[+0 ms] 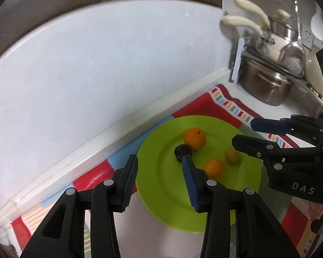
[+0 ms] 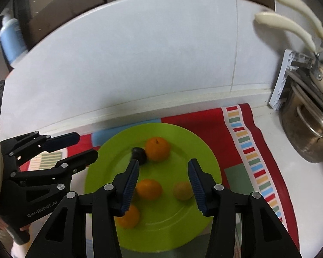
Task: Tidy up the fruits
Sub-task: 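Lower both fruits onto the plate and open both grippers, then move both open grippers back toward the remaining fruits on the cloth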
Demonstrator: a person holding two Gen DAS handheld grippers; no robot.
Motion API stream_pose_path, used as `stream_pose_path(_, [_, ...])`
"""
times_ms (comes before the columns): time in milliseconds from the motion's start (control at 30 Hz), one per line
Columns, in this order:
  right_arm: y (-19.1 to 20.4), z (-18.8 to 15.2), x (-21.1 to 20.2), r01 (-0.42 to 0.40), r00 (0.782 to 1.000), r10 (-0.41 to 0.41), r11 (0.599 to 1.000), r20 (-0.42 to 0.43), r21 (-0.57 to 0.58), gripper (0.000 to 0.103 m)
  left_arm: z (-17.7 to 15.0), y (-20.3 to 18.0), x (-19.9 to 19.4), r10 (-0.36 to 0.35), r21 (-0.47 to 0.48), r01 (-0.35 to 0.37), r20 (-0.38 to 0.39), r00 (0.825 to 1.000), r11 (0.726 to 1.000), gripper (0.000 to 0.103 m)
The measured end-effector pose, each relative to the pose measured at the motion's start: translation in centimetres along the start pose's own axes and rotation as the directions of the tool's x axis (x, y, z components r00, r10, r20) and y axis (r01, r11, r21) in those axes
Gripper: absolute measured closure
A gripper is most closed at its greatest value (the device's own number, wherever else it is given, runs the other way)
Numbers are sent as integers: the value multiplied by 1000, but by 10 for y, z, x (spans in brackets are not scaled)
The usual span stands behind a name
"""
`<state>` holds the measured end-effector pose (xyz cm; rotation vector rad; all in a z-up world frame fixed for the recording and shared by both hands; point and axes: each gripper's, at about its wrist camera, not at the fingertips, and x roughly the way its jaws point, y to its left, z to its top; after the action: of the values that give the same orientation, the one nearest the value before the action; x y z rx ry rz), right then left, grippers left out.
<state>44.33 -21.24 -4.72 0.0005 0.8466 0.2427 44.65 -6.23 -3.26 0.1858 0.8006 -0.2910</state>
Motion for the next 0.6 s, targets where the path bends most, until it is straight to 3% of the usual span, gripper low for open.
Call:
stream_pose_path(400, [34,-20,-69,-26,997,30,999,71,-47,55,-20,-5,-81,21,-1,-21,114,993,1000,43])
stream_pose_path(500, [42,-27,-83,-27,996,32,998,88,-55,48,-28,-5,-97,26,2,-26,132,991,1000,38])
stream_pose_path(600, [51,-35,-96,-9,994,18,997,111,-77,48,-37,-4,-112,38,4,-39,147,988,999,37])
